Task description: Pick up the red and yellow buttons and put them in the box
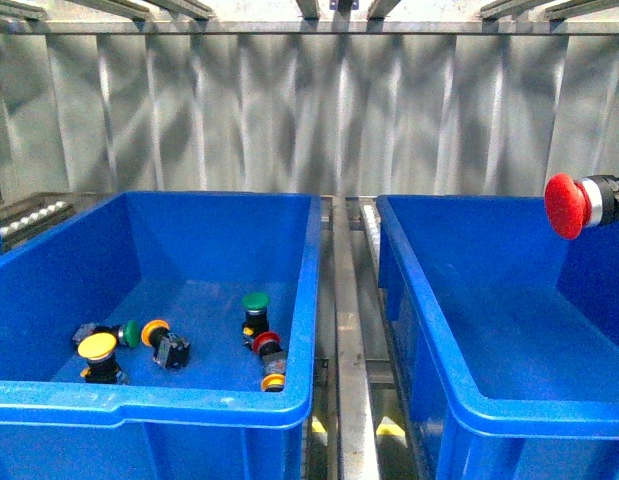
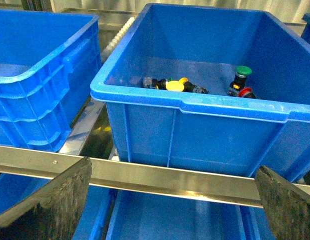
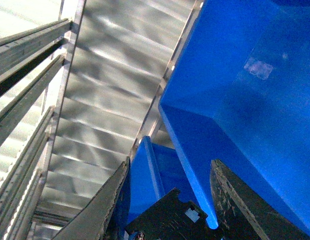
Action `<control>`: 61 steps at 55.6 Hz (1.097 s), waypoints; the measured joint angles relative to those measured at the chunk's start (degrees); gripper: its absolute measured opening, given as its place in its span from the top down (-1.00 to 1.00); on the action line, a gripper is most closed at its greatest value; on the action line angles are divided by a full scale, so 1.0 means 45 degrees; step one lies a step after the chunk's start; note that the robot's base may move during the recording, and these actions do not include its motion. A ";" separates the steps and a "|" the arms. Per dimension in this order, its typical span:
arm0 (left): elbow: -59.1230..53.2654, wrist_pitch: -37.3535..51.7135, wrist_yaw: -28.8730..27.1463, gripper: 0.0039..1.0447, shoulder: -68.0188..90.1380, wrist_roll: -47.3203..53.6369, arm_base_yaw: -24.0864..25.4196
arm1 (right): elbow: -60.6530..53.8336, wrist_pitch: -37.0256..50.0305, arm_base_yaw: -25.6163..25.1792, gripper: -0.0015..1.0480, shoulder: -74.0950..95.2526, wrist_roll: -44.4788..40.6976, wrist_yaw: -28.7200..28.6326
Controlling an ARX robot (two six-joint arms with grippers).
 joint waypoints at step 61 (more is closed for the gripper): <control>0.0000 0.0005 0.0034 -0.85 0.0000 0.0010 0.0029 | 0.0661 -0.1447 -0.2817 0.26 0.0680 -0.3687 0.1583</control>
